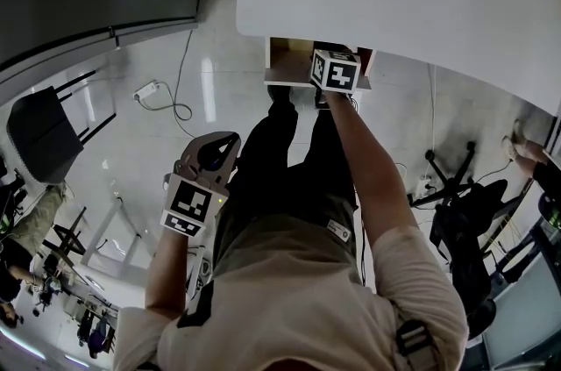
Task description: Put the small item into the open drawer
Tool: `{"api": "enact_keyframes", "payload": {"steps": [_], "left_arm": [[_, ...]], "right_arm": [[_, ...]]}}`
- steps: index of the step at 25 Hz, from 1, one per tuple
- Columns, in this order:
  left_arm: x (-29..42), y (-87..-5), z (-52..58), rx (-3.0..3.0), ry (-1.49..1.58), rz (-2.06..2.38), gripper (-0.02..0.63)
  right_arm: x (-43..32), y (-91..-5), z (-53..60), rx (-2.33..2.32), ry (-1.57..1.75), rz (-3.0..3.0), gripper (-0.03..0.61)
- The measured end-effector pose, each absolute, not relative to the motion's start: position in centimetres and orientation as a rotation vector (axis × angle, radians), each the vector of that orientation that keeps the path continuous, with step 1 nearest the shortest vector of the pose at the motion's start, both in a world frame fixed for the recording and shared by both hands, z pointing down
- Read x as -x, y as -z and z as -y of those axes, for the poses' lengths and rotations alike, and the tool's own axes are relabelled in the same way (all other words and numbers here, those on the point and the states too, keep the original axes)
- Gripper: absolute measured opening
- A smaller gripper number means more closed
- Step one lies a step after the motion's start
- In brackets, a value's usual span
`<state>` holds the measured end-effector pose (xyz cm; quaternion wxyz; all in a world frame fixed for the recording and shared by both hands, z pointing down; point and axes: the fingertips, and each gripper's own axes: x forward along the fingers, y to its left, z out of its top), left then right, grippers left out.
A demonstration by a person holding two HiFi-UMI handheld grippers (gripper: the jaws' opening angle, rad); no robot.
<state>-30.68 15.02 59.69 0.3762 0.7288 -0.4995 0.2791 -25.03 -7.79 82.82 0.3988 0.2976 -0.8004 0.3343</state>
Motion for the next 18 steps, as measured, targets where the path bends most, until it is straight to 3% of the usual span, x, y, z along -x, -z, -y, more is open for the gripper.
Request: {"api": "enact_keyframes", "payload": {"steps": [12, 15, 18], "left_arm": [[31.3, -59.5, -15.2, -1.872, -0.669, 1.293, 0.005], [32.1, -59.3, -15.2, -1.868, -0.656, 1.312, 0.005], [32.3, -58.6, -14.3, -1.898, -0.642, 1.331, 0.005]], "right_arm": [[25.3, -83.2, 5.9, -0.603, -0.817, 2.009, 0.009], [25.5, -82.1, 5.5, -0.580, -0.820, 2.022, 0.092], [24.6, -81.0, 5.0, -0.571, -0.786, 2.002, 0.091]]}}
